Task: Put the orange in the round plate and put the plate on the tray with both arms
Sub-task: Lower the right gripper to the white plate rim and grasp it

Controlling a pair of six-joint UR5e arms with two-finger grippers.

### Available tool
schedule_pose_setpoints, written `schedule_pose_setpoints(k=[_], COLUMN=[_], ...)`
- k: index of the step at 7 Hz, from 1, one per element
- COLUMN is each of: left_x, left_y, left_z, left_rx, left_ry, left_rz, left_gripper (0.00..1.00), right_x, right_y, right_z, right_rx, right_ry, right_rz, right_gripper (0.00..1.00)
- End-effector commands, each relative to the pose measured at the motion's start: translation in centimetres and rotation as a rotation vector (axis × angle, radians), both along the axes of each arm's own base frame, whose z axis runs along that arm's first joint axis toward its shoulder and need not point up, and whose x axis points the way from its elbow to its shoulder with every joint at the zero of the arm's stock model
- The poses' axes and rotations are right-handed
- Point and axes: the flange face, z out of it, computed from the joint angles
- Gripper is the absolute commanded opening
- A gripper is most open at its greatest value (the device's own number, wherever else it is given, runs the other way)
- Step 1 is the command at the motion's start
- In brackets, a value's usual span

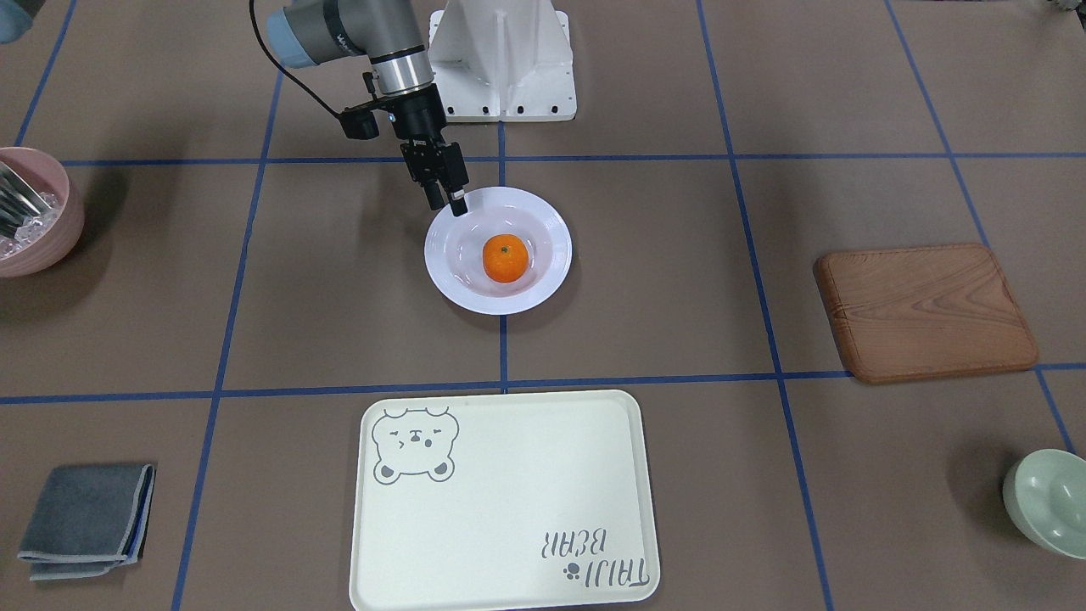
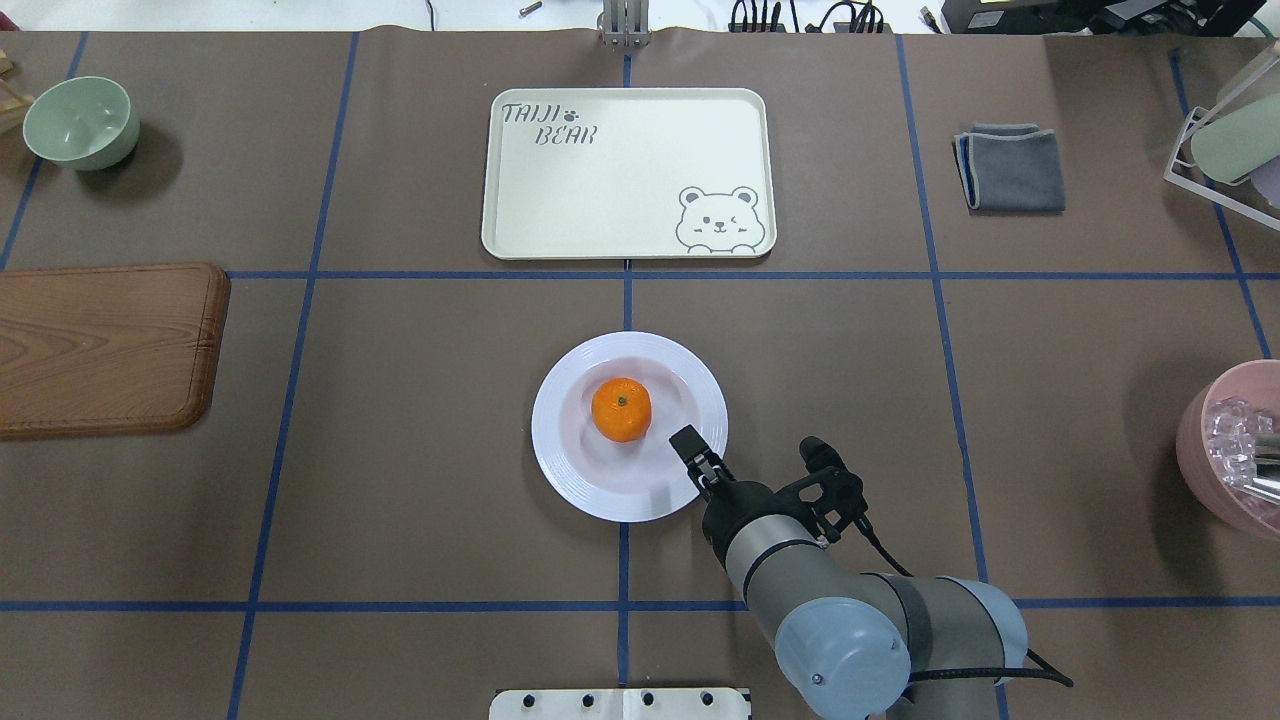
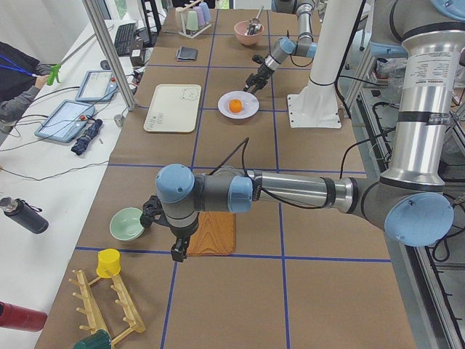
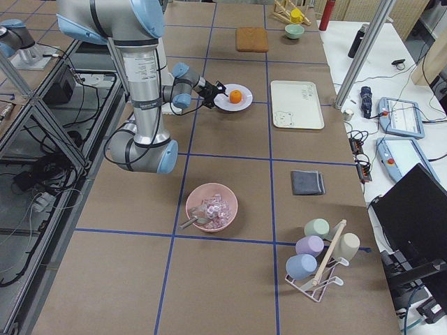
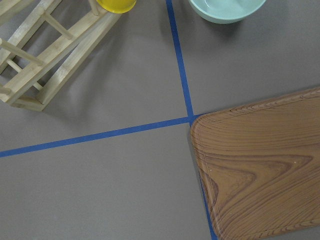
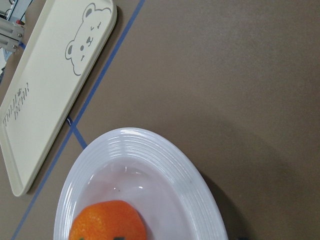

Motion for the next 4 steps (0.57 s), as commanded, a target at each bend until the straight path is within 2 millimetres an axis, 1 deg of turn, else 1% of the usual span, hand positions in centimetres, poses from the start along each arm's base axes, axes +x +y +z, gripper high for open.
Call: schedule_pose_setpoints(k=[1,2,3,4], left_x=[-0.01,0.00,-0.01,0.01], left_y=[0.05,0.06,0.05,0.11], left_z=[-0.08,-0.08,-0.09,-0.09], left_rx=[0.004,0.002,0.004,0.004], left_ry=[-0.001,0.001,-0.001,0.001], left_rz=[0.000,0.000,0.000,0.000], left_gripper=[0.98,0.98,0.98,0.98], right_x=[-2.30,-2.75,-2.81,-2.81], right_y=[-0.62,-0.77,-0.79,-0.90], right_z=[0.20,0.36,0.33,0.28], right_rx=[-0.009,-0.009,-0.011,-0.010], right_ry=[0.013,0.016,0.014,0.013], right_rz=[0.007,0.009,0.012,0.014], right_gripper=[0.66,0.63,0.54,0.32])
